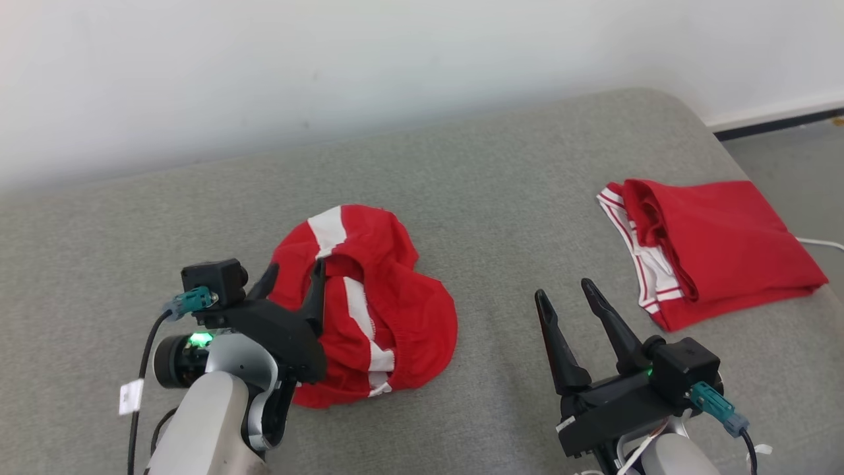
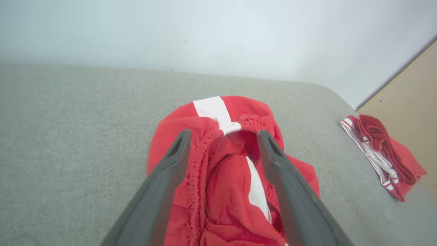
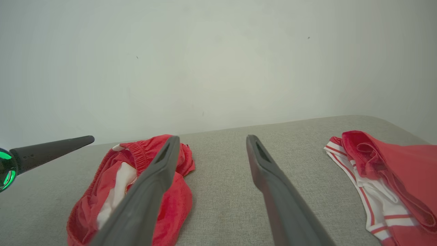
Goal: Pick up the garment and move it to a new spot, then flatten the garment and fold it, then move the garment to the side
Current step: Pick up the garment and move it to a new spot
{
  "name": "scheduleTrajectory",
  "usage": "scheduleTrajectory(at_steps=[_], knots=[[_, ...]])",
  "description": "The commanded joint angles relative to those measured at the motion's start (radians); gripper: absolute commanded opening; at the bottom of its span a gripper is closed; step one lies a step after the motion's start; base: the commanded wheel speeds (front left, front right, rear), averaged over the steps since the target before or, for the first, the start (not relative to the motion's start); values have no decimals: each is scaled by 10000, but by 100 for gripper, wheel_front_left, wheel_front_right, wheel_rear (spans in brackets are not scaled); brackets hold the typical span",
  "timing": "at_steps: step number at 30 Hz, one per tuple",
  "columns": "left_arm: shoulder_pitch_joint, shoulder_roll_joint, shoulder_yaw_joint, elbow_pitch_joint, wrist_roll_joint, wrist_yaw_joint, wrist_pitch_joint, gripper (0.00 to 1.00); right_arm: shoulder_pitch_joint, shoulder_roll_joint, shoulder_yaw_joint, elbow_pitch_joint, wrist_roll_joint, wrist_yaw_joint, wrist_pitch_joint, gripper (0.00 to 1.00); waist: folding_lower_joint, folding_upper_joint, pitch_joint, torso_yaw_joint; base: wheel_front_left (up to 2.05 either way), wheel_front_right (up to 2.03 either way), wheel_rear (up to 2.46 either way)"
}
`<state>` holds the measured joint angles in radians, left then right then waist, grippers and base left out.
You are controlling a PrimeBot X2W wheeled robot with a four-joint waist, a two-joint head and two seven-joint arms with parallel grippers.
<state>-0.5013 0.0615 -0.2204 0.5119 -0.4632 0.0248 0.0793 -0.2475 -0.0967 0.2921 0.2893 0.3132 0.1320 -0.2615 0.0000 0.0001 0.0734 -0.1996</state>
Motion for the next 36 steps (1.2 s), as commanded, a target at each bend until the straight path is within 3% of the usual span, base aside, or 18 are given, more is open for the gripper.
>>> scheduleTrajectory(at_steps=[1,8,12,22,36], knots=[[173,16,-7,-185,195,-11,-479,100,155,-33,-84,-9,-92,-26,-22,100,0,-1,-294,341,0,0,0],[1594,509,259,-1316,608,191,-2678,100,561,-224,-624,-124,-158,-26,33,100,0,-1,-636,844,0,0,0],[2609,851,610,-1812,793,391,-3240,100,839,-386,-1001,-262,-284,-26,123,100,0,-1,-730,1117,0,0,0],[4537,1043,1547,-3102,1249,459,-3441,100,1391,-670,-1461,-141,-333,-27,192,100,0,-1,-857,1554,0,0,0],[5865,278,2302,-3771,1979,-347,-3446,100,1900,-531,-1733,340,-357,-27,50,100,0,-1,-1005,1813,0,0,0]])
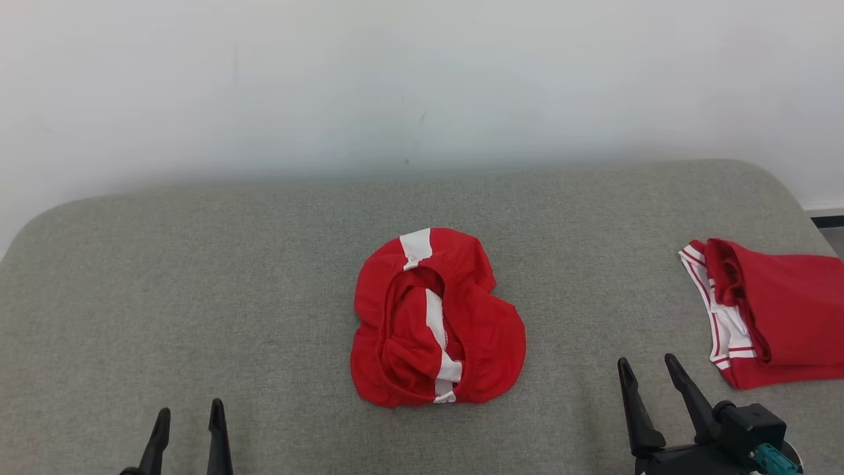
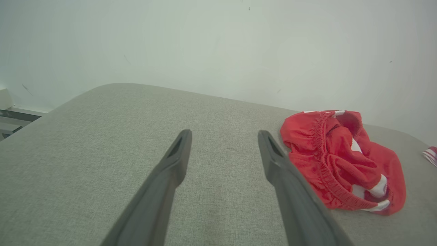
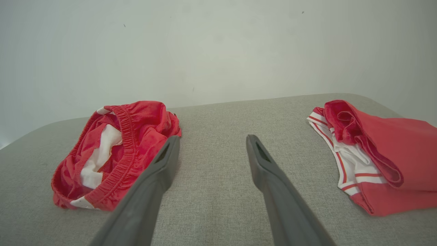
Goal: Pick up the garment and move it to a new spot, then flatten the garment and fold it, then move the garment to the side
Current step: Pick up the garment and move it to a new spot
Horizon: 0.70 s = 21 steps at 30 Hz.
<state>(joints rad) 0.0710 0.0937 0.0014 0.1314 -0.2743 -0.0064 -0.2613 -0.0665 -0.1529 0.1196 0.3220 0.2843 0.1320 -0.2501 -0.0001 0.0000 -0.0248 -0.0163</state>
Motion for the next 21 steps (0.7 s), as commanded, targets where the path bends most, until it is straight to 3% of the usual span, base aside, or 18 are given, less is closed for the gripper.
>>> scheduleTrajectory(at_steps=[1,21], knots=[[179,-80,141,67,112,-100,-41,100,86,32,-3,18,-72,-27,-66,100,1,0,-32,-35,0,0,0],[254,-349,651,30,720,-602,-42,100,56,113,110,-11,-103,-27,-113,100,1,0,13,-75,0,0,0]])
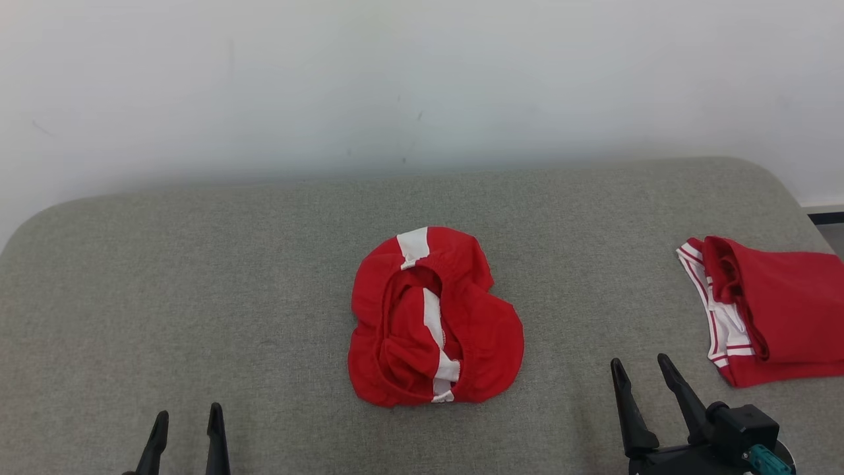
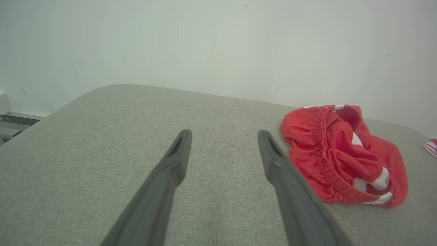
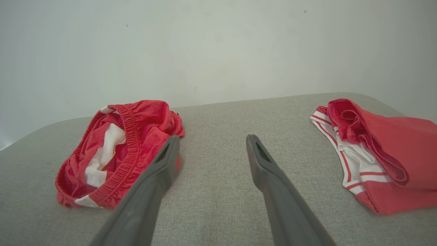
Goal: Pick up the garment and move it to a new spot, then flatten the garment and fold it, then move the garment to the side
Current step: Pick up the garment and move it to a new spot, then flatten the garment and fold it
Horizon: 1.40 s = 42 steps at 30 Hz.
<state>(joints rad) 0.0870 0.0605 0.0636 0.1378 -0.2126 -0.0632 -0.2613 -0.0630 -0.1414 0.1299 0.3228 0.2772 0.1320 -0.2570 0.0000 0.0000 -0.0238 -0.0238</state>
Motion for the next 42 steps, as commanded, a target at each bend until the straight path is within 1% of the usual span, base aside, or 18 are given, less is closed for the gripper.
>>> scheduleTrajectory(at_steps=[1,15,20,23,27,31,32,34,38,39,42], knots=[[96,-31,25,-33,106,-38,-42,100,18,-12,6,-28,-24,-27,-47,100,0,0,13,3,0,0,0],[-84,-87,-136,-140,242,-14,-43,100,-103,-38,48,22,11,-27,-63,100,0,0,40,-6,0,0,0],[-412,-92,-280,-151,361,-53,-43,100,-189,-43,140,28,15,-27,-59,100,0,0,97,-164,0,0,0],[-790,-93,-551,93,292,-170,-37,100,-239,-30,200,38,26,-27,-59,100,0,0,149,-325,0,0,0],[-1591,-99,-1148,721,-57,-352,565,100,-330,-15,271,52,42,-27,-62,100,0,0,239,-615,0,0,0],[-2411,-88,-2233,1489,-262,-589,1433,100,-416,-2,292,75,58,-27,-67,100,0,0,381,-975,0,0,0],[-2600,-6,-2519,1658,-335,-606,1566,100,-449,18,328,72,53,-27,-67,100,0,0,429,-1094,0,0,0],[-2841,100,-3102,1938,-512,-671,1741,100,-556,45,390,64,53,-27,-69,100,0,0,552,-1326,0,0,0],[-3070,362,-4353,2424,-1007,-656,2036,100,-662,105,389,66,58,-27,-75,100,0,0,810,-1724,0,0,0],[-3070,362,-4353,2424,-1007,-656,2036,100,-662,105,389,66,58,-27,-75,100,0,0,810,-1724,0,0,0],[-3198,574,-4945,2779,-1370,-659,2109,100,-740,119,336,59,69,-27,-79,100,0,0,991,-1925,0,0,0]])
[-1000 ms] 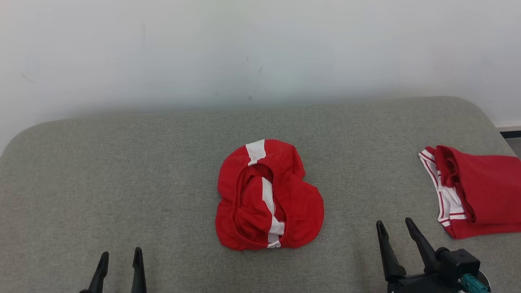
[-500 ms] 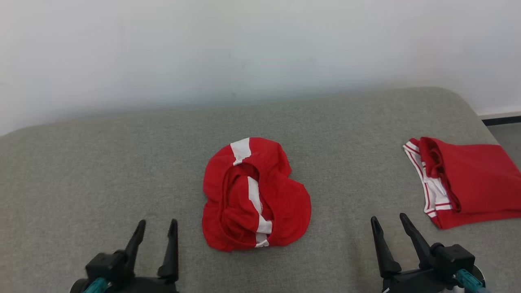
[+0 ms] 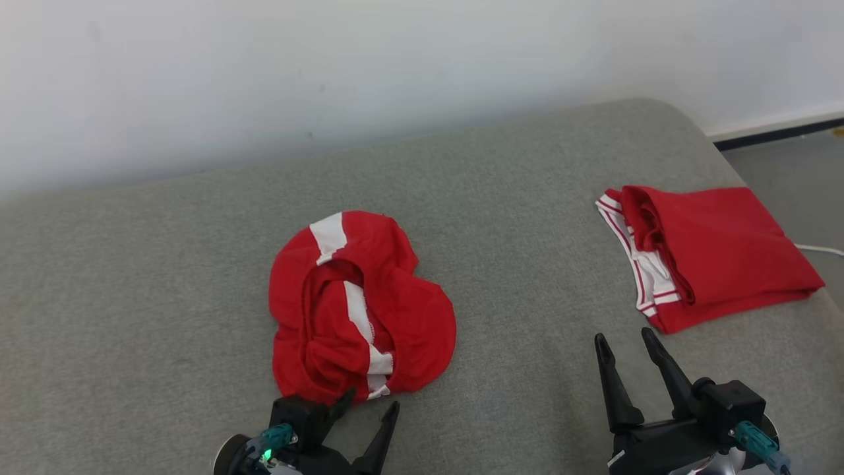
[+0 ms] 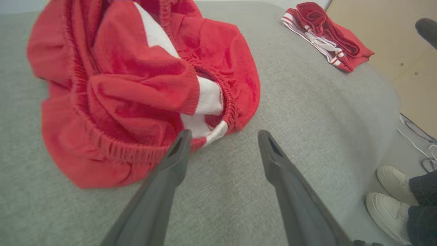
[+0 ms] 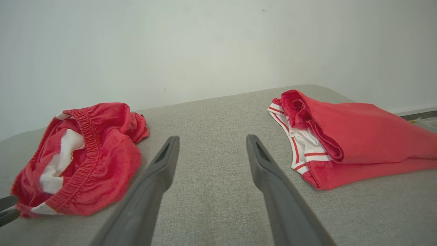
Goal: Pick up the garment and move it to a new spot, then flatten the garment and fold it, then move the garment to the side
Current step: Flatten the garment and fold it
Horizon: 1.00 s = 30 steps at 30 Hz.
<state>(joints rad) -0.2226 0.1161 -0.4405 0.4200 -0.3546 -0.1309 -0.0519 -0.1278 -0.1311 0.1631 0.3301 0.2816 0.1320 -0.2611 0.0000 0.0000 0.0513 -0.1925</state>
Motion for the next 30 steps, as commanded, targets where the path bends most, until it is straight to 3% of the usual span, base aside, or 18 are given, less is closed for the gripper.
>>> scheduleTrajectory(at_steps=[1,6,14,22,23,24,25,30], knots=[[-160,72,-64,64,-32,17,8,100,-94,14,-25,-13,22,-27,-38,100,0,0,284,-267,0,0,0],[-632,376,-561,578,13,15,-109,100,-143,20,-95,-65,14,-27,-43,100,0,0,468,-324,0,0,0],[-1690,705,-1671,1642,424,13,559,100,-320,111,71,-9,-49,-27,-45,100,0,0,540,-363,0,0,0],[-2453,396,-2073,2581,656,133,906,100,-315,39,246,70,55,-27,-46,100,0,0,465,-436,0,0,0],[-2486,343,-2125,2750,628,124,1038,83,-326,29,280,75,64,-27,-47,100,0,0,449,-474,0,0,0],[-2525,281,-2204,2861,595,105,1146,34,-339,16,294,72,78,-27,-47,100,0,0,441,-505,0,0,0],[-2525,207,-2258,2948,516,89,1162,0,-349,1,322,66,88,-27,-46,100,0,0,424,-540,0,0,0],[-2707,-32,-2128,2821,84,48,698,0,-266,-73,291,26,140,-27,-46,100,0,0,361,-590,0,0,0]])
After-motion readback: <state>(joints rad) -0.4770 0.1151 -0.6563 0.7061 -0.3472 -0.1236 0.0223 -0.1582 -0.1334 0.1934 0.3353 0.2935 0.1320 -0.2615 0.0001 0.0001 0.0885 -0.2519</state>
